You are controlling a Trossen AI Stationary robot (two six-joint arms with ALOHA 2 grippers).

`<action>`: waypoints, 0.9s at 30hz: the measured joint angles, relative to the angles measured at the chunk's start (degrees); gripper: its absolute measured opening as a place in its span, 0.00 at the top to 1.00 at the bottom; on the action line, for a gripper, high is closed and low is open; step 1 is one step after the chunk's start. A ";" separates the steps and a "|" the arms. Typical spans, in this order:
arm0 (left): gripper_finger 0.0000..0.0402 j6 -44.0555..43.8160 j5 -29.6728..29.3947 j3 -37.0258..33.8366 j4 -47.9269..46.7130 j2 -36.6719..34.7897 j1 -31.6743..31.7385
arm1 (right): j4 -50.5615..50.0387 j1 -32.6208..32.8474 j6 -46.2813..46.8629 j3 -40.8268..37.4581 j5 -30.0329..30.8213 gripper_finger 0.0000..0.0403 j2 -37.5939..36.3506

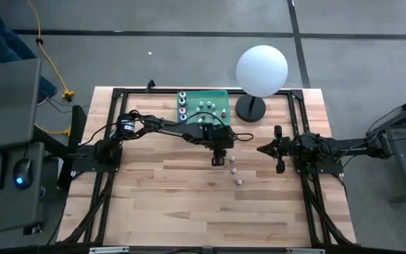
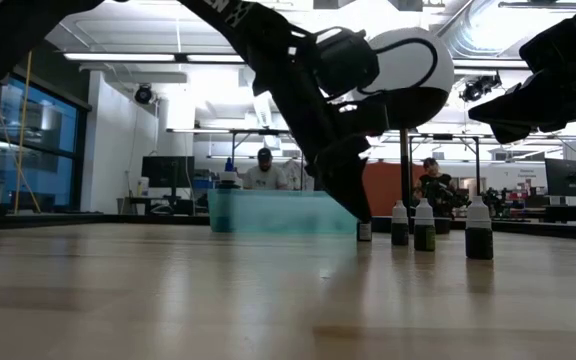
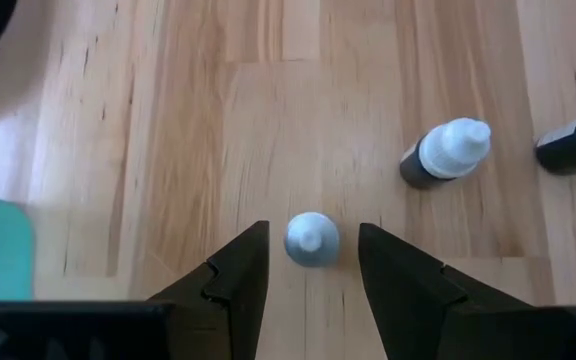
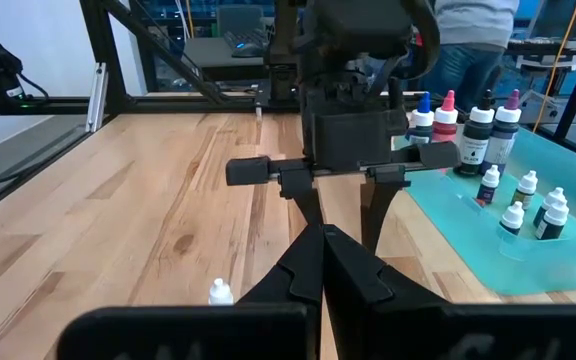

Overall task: Pick & Place food coloring
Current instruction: Put the small black food coloring bottle into the green bin

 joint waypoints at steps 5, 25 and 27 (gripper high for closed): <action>0.62 -0.01 0.00 0.00 0.20 0.06 0.00 | 0.00 -0.01 -0.01 0.01 0.00 1.00 0.00; 0.66 -1.25 -0.03 0.00 0.13 0.06 0.00 | 0.00 0.00 -0.02 0.00 0.00 1.00 0.00; 0.70 -1.25 -0.04 0.00 0.13 0.06 0.00 | 0.00 -0.01 0.00 0.01 0.00 1.00 0.00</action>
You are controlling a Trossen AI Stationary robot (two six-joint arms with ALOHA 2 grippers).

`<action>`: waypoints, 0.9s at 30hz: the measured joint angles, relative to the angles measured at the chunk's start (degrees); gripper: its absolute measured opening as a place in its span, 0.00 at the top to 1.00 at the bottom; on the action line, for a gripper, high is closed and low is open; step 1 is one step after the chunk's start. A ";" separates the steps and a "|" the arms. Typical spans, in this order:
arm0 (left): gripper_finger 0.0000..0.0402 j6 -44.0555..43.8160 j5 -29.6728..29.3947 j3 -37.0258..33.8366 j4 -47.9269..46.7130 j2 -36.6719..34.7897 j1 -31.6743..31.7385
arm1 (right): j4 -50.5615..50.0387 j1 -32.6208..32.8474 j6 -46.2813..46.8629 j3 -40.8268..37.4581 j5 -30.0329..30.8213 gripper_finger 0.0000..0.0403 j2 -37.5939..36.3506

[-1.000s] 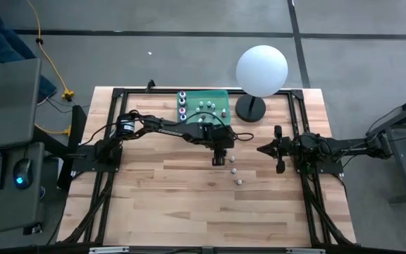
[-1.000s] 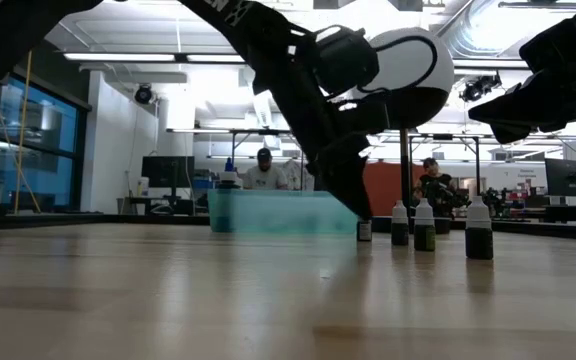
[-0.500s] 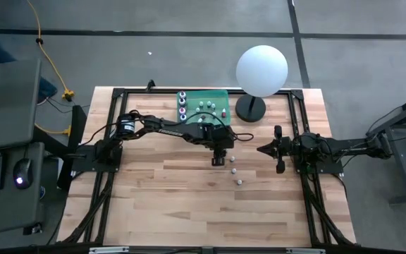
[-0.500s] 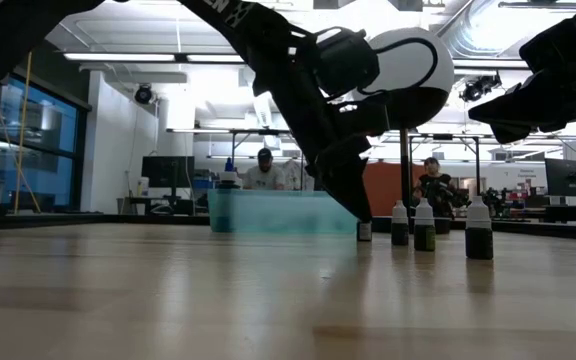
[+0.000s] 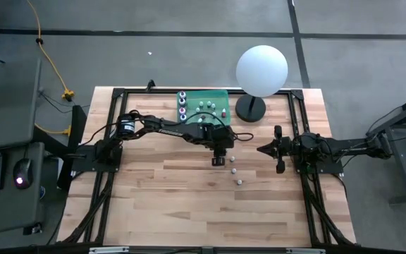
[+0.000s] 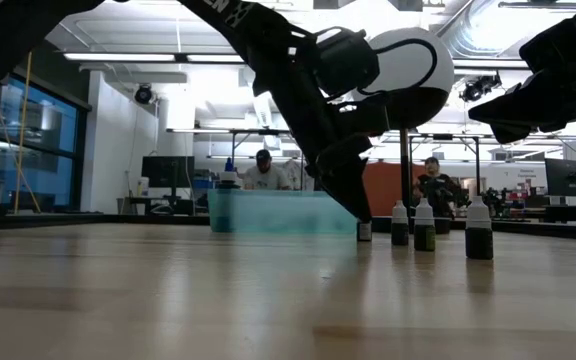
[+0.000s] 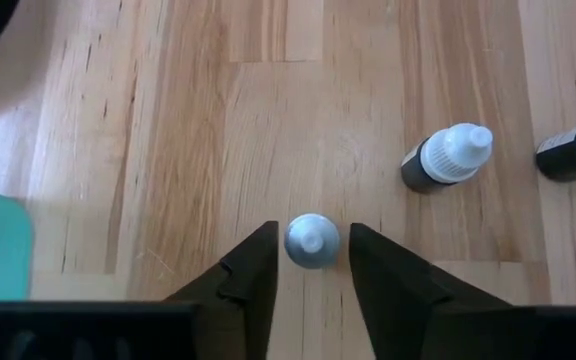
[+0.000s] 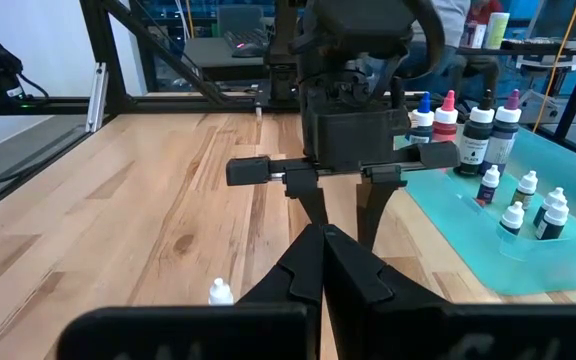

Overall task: Pick & Place food coloring
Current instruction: Put the small black food coloring bottle into the green bin

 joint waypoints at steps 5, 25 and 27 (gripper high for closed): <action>0.81 -0.24 0.01 0.00 -0.07 0.00 0.00 | 0.00 0.01 0.00 -0.01 -0.01 1.00 0.00; 0.86 -7.51 -3.78 8.14 -14.21 -0.42 0.00 | 0.00 0.01 -0.02 -0.01 -0.02 1.00 -0.02; 0.86 -9.09 -5.10 11.50 -19.10 -0.51 0.00 | 0.00 0.01 0.00 0.01 -0.02 1.00 0.00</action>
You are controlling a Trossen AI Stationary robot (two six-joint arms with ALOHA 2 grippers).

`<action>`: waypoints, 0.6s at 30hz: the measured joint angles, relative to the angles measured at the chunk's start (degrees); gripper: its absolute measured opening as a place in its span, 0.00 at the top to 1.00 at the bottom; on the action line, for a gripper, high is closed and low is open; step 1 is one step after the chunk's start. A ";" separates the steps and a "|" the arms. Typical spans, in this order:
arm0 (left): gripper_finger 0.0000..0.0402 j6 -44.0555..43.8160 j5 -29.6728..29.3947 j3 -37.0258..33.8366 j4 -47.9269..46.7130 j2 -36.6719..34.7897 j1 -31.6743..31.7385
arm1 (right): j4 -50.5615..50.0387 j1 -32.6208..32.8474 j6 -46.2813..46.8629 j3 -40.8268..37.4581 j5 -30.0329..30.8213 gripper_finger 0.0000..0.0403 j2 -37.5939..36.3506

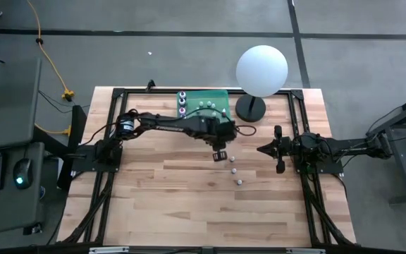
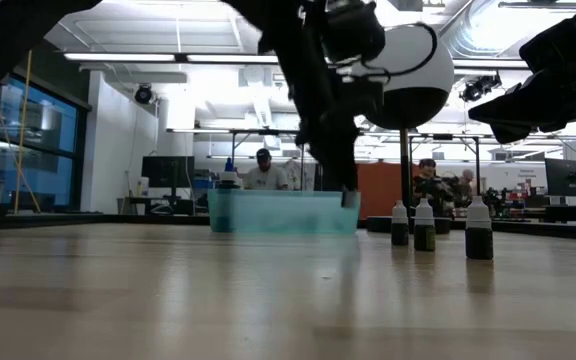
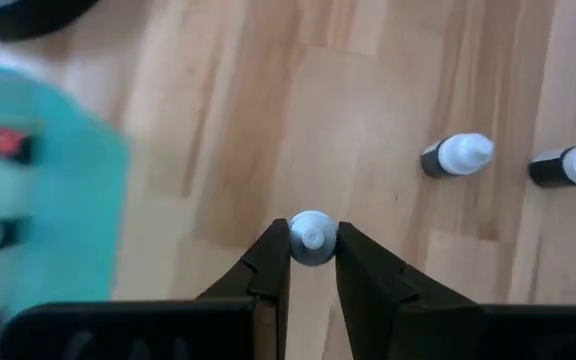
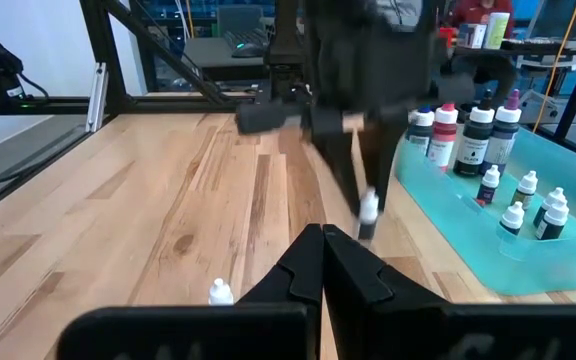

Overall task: Pick & Place food coloring
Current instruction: Put the small black food coloring bottle into the green bin

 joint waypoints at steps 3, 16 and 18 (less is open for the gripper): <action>0.86 -1.50 -1.36 5.14 -7.47 -0.02 0.00 | -0.01 -0.01 -0.02 -0.01 0.00 1.00 -0.02; 0.86 -1.47 -4.06 19.49 -28.26 -3.42 4.23 | 0.00 0.00 -0.01 -0.02 0.00 1.00 -0.01; 0.86 -0.86 -4.29 19.38 -30.09 -5.33 5.94 | -0.02 -0.01 0.00 -0.01 0.01 1.00 -0.02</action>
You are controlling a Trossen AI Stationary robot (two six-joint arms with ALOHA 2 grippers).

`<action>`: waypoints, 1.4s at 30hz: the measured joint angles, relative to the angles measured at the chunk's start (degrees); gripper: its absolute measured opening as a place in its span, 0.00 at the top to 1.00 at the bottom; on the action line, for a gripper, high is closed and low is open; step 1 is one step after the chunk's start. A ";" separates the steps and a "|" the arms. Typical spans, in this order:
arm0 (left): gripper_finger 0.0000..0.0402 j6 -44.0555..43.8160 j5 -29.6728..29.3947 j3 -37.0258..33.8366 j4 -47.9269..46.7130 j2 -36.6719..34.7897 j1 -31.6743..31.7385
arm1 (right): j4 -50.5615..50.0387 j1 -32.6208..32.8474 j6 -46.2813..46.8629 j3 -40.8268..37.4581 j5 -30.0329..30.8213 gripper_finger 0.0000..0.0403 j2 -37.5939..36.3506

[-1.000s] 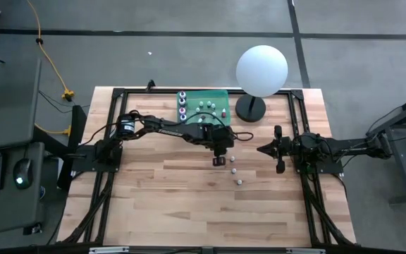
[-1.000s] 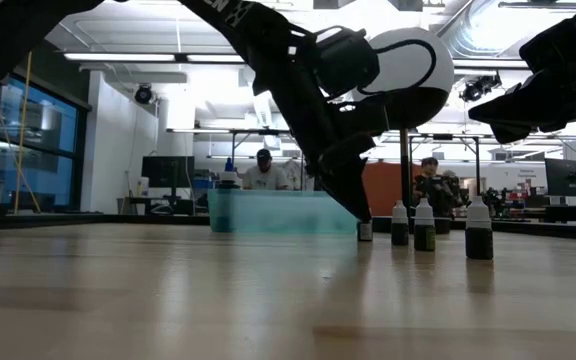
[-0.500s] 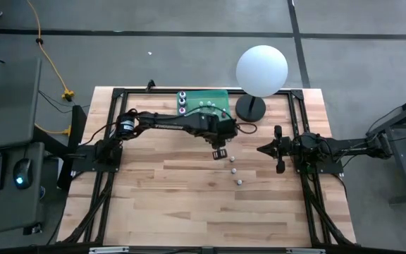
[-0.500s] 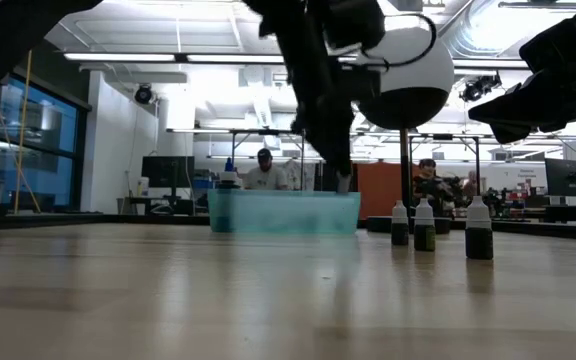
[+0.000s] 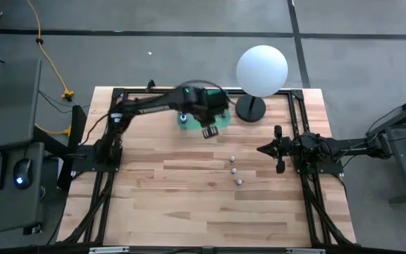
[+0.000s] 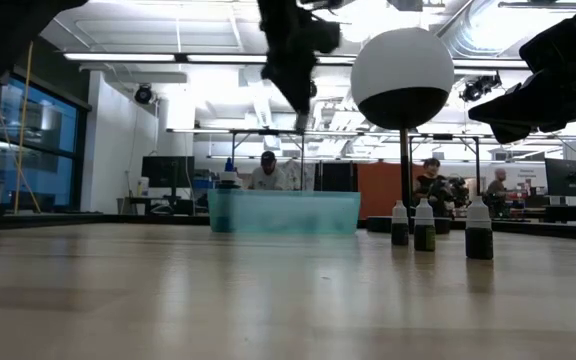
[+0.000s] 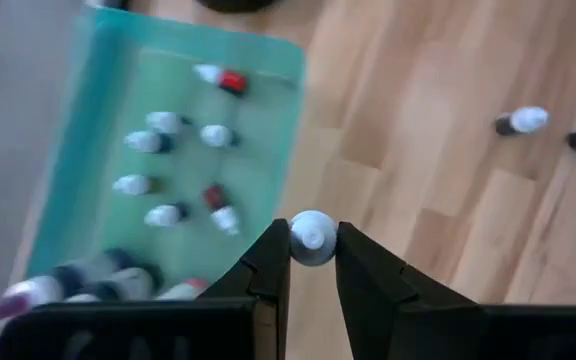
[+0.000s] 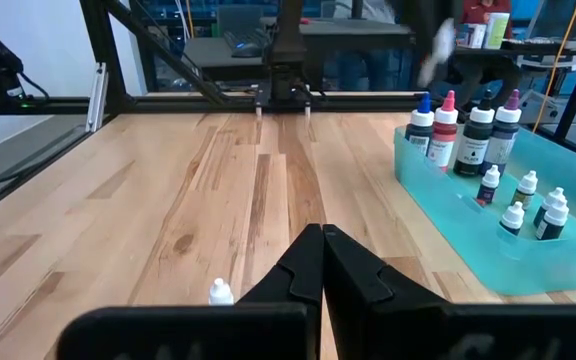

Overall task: Pick & Place food coloring
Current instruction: Put the small black food coloring bottle into the green bin

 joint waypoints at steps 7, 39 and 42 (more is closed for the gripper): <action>0.86 3.89 4.98 0.00 3.40 -3.55 8.08 | 0.02 0.01 -0.02 -0.01 -0.01 1.00 0.00; 0.86 10.29 17.36 -26.12 34.64 -2.12 20.99 | 0.02 0.01 -0.01 0.01 -0.01 1.00 0.00; 0.86 13.74 17.49 -26.11 34.34 -1.87 20.99 | 0.01 -0.01 -0.01 0.00 -0.01 1.00 0.00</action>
